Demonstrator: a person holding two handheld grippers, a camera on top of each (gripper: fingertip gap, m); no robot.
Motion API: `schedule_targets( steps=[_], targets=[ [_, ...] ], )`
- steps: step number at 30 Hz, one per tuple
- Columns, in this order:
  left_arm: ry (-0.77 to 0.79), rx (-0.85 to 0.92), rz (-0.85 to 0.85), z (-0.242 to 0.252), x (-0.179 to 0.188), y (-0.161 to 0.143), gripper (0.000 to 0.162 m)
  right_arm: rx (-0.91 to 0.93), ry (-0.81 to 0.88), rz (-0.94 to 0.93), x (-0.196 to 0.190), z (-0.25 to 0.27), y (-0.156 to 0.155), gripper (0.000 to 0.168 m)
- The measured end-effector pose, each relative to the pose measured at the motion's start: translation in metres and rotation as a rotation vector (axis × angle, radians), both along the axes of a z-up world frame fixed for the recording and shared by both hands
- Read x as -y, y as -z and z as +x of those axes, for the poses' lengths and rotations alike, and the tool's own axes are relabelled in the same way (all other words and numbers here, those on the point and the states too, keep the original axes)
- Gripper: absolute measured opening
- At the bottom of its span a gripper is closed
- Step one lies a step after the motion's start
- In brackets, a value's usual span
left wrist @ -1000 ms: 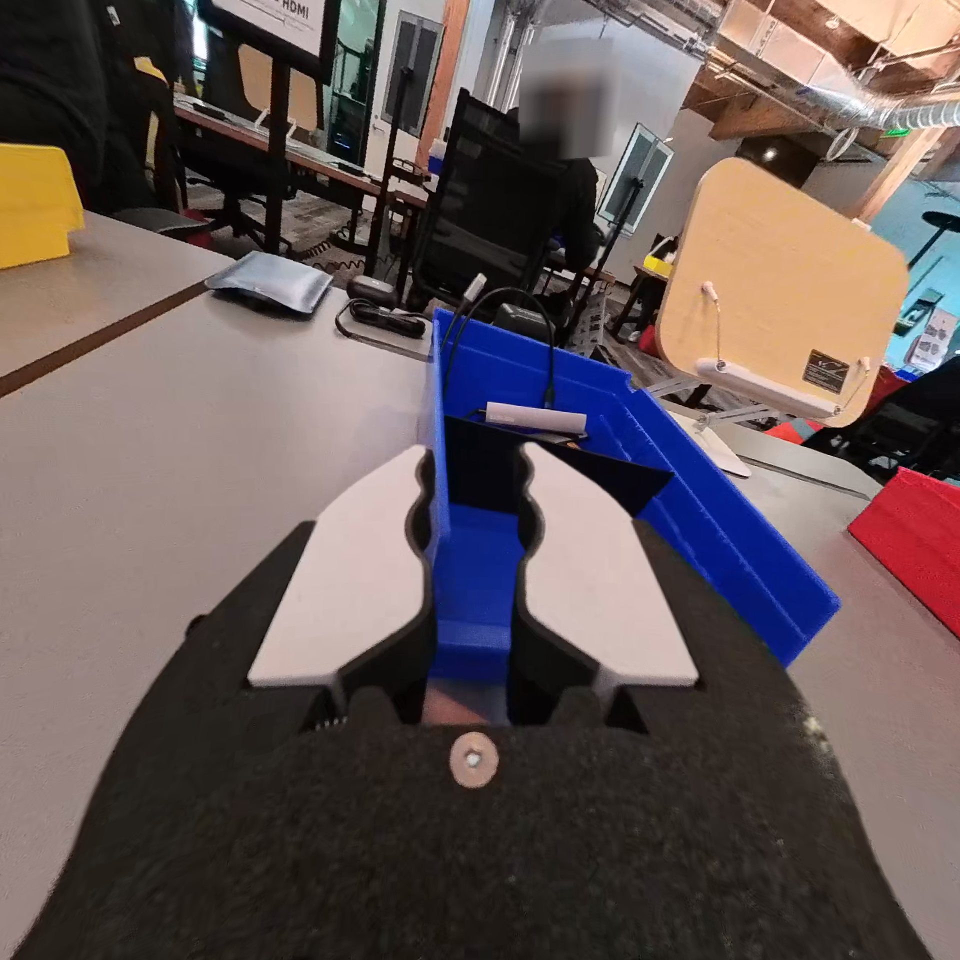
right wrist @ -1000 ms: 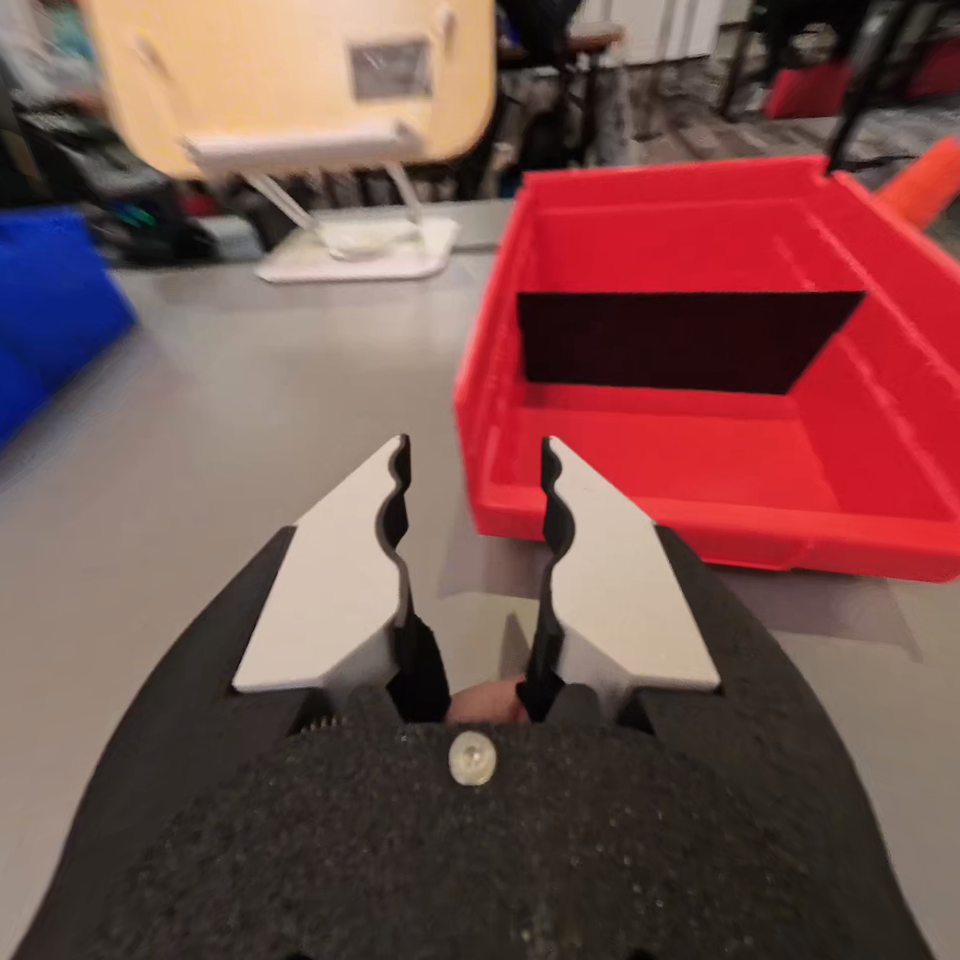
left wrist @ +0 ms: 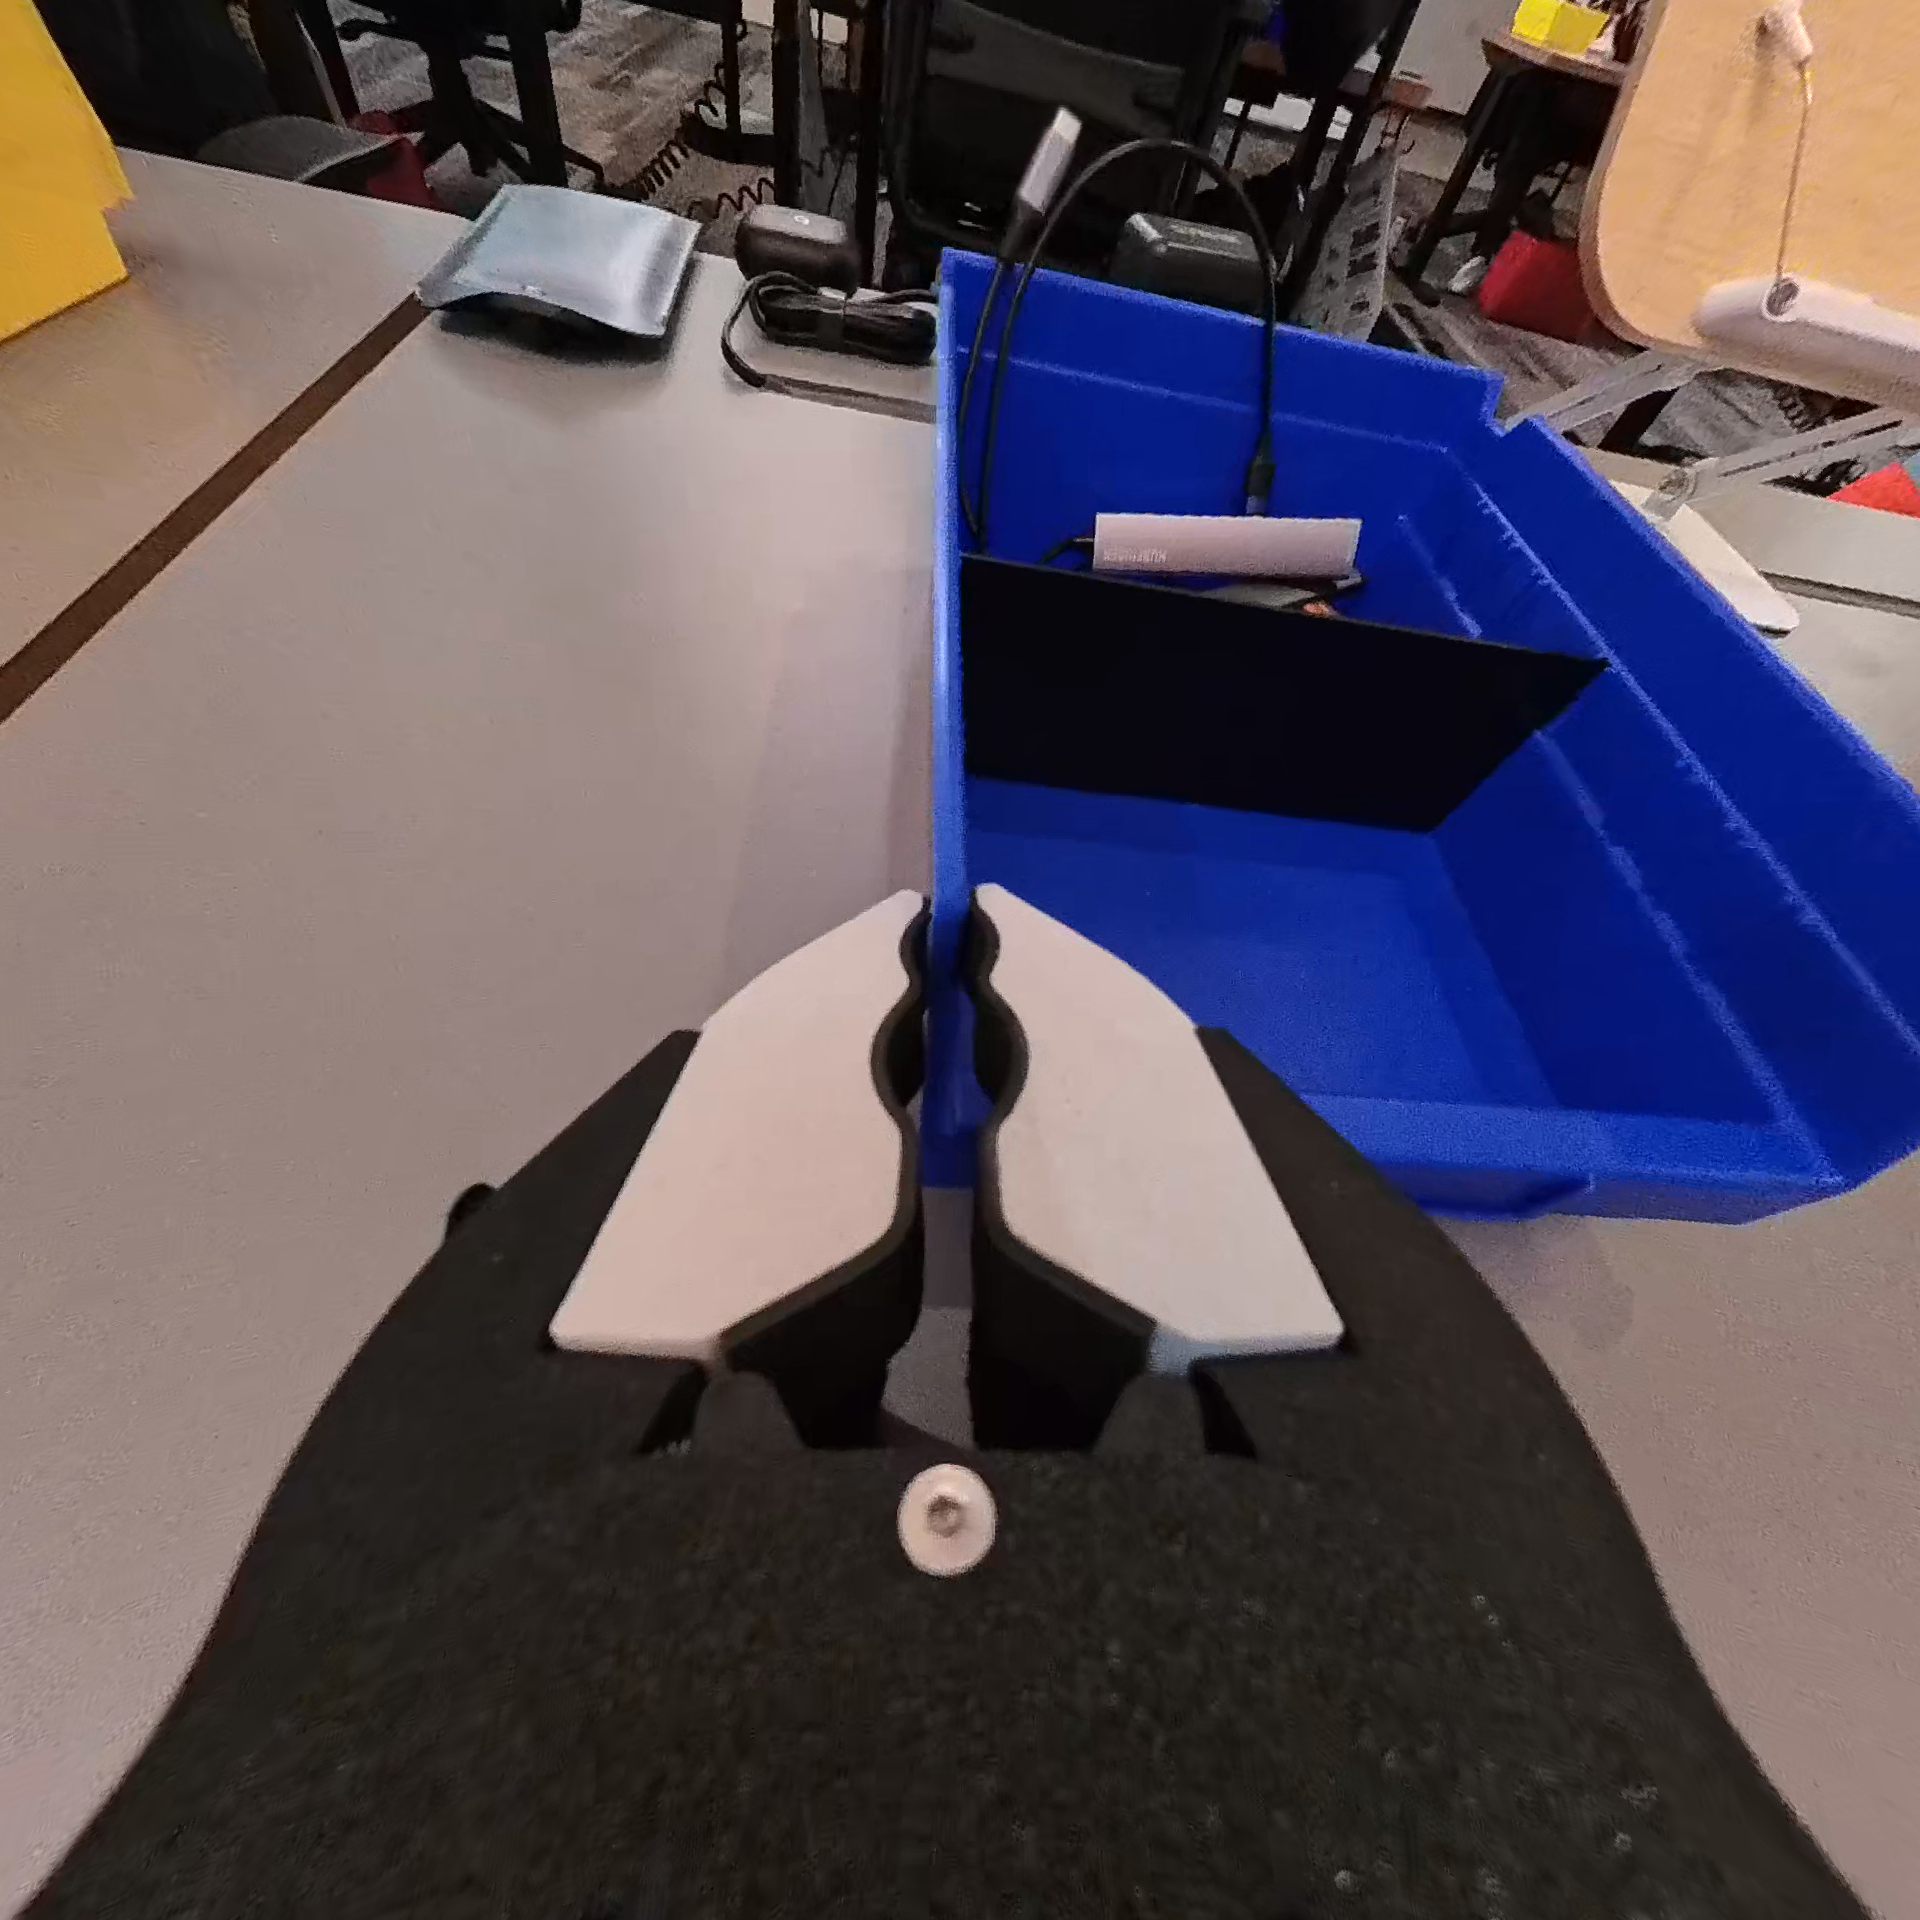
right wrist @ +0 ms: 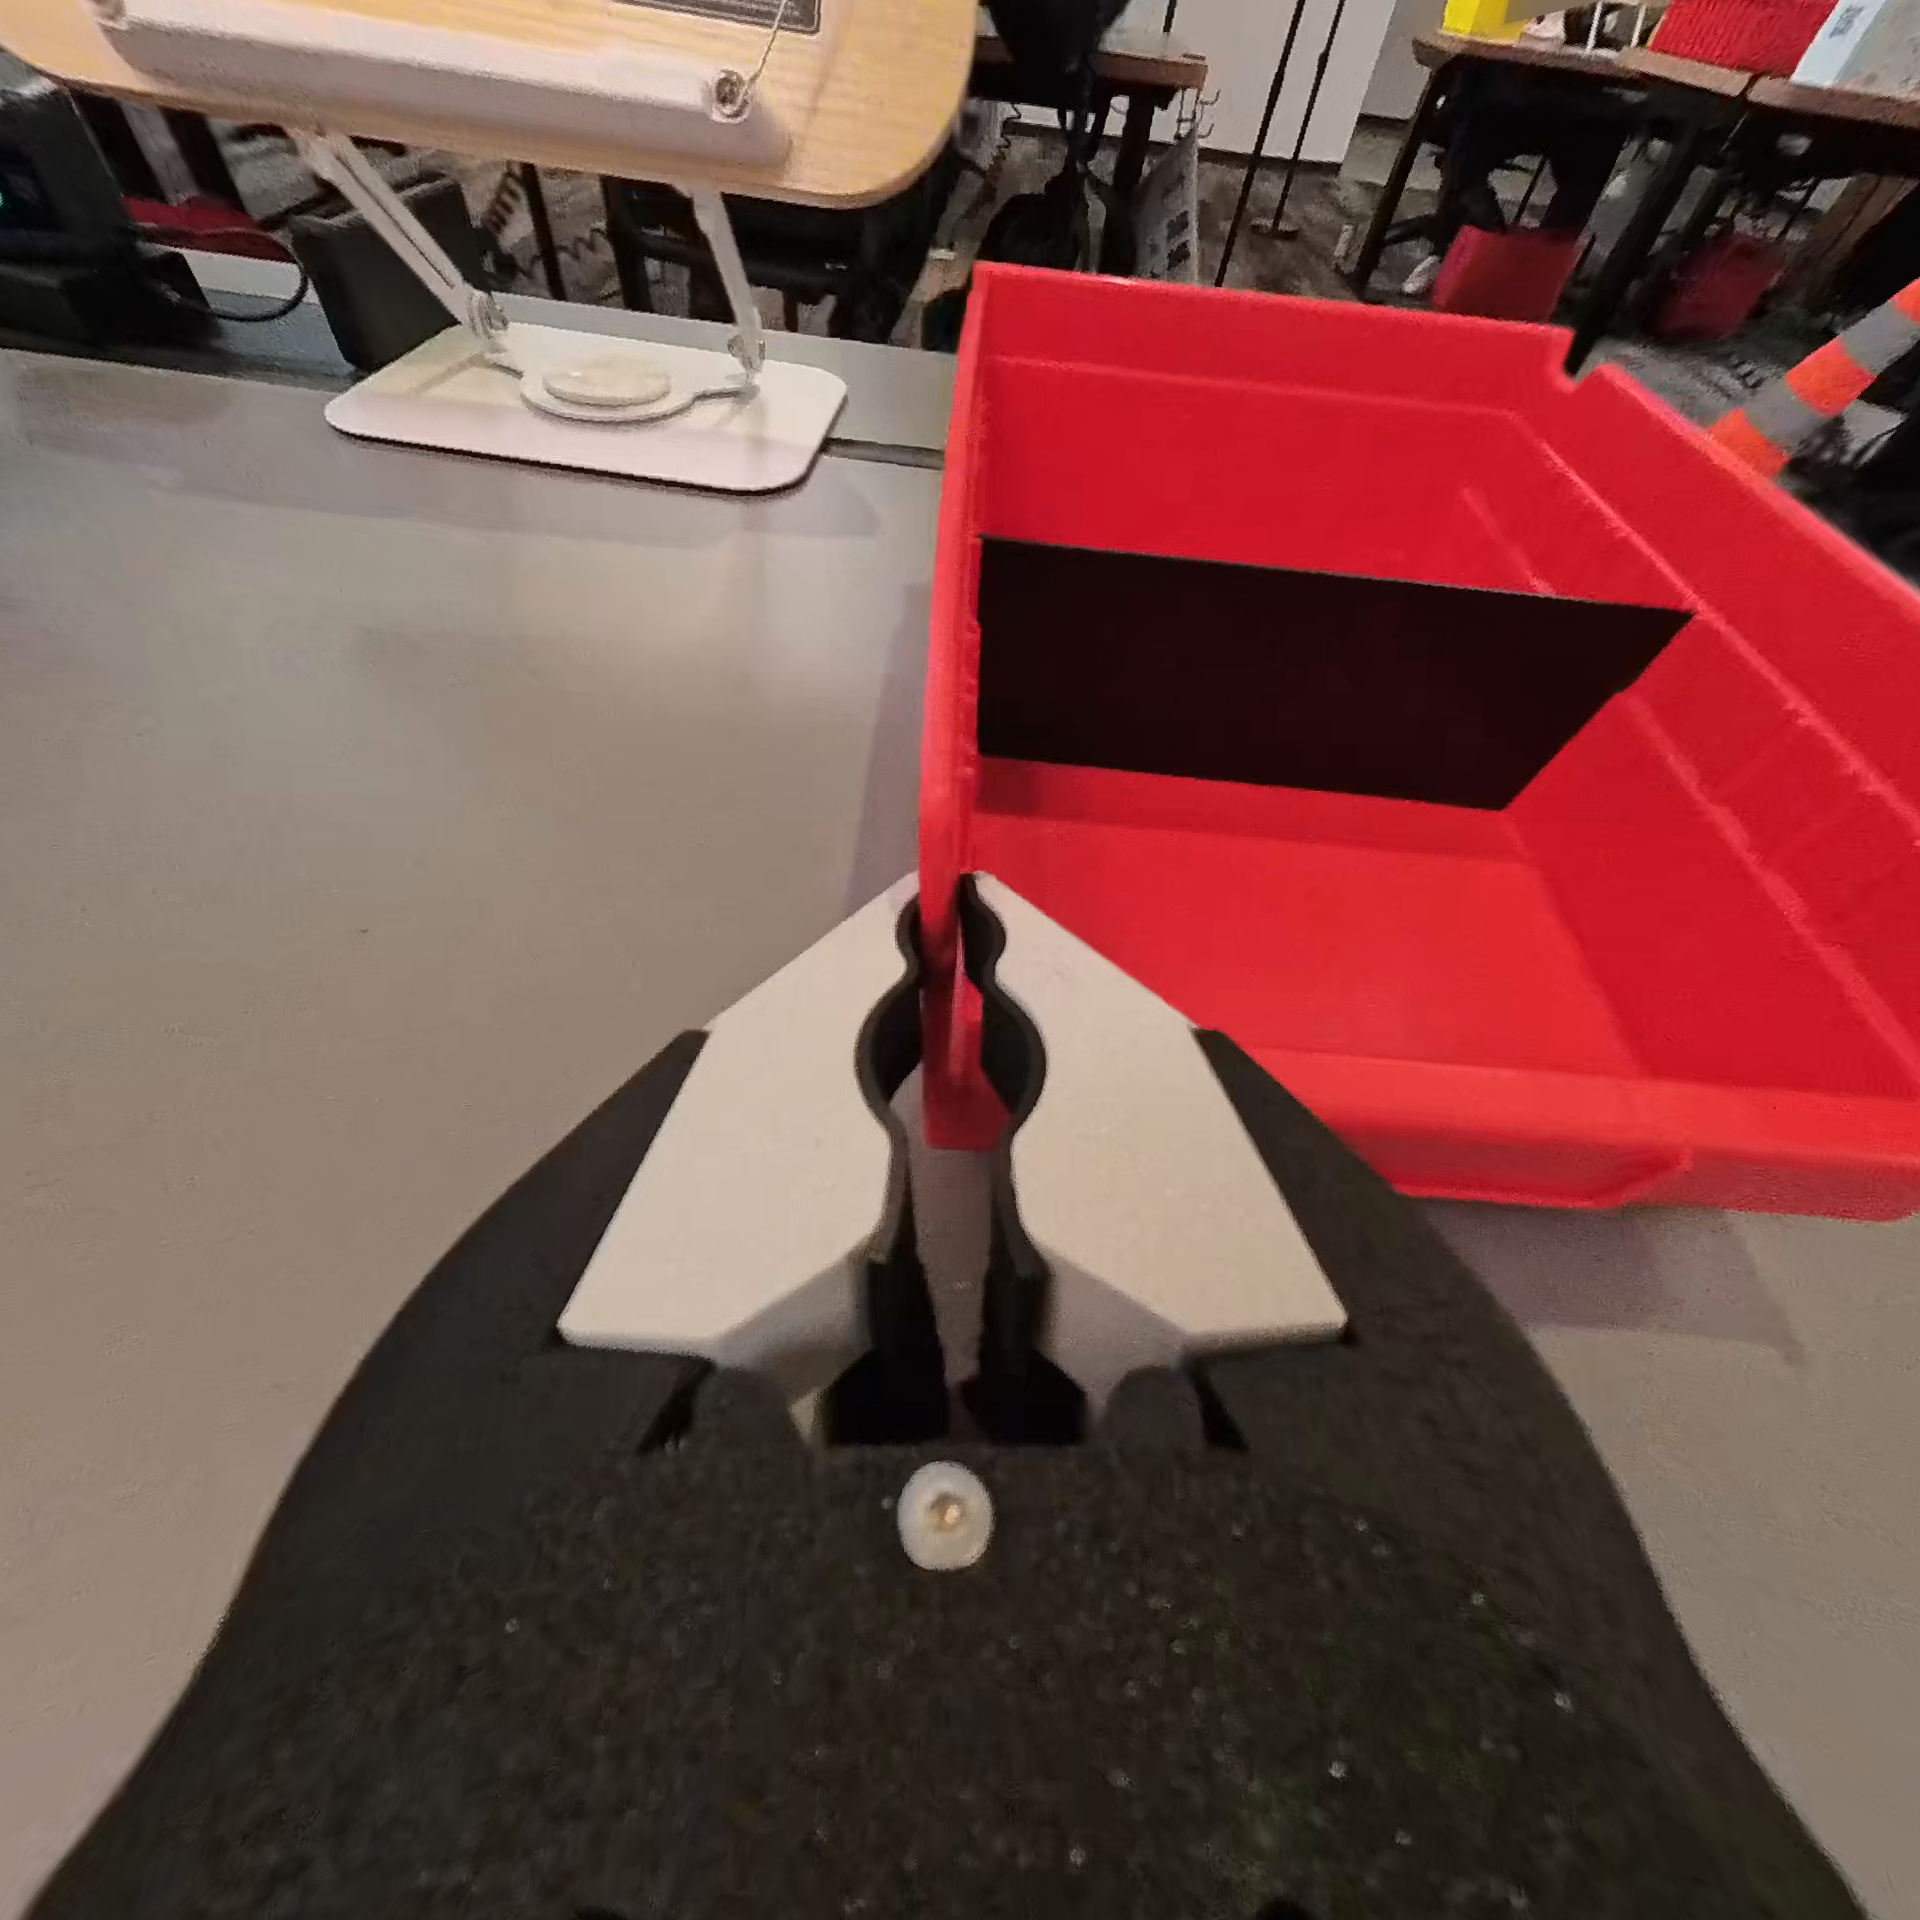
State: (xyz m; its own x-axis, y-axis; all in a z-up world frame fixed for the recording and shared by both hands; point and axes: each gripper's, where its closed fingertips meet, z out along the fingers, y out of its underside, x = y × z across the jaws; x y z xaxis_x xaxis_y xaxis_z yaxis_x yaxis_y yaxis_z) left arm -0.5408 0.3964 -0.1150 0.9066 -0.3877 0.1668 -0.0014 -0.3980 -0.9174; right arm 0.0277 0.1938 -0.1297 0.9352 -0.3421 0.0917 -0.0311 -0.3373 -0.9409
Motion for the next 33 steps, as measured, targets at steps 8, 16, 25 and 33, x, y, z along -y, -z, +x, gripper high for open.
schedule_targets(
  steps=[8, 16, 25, 33],
  targets=[
    [-0.018, 0.017, -0.002, -0.001, 0.002, -0.001, 0.004, -0.075, -0.026, 0.043, 0.001, -0.004, -0.005, 0.005],
    [-0.175, 0.069, 0.088, -0.022, 0.037, -0.041, 0.017, -0.194, -0.282, 0.269, 0.035, -0.056, -0.058, 0.026],
    [0.222, 0.329, -0.163, 0.094, 0.157, -0.001, 0.022, -0.158, -0.474, 0.115, 0.021, -0.112, -0.028, 0.026],
    [0.329, 0.122, -0.078, 0.128, 0.148, 0.005, 0.031, -0.277, -0.501, 0.047, 0.023, -0.111, -0.012, 0.027]
  ],
)
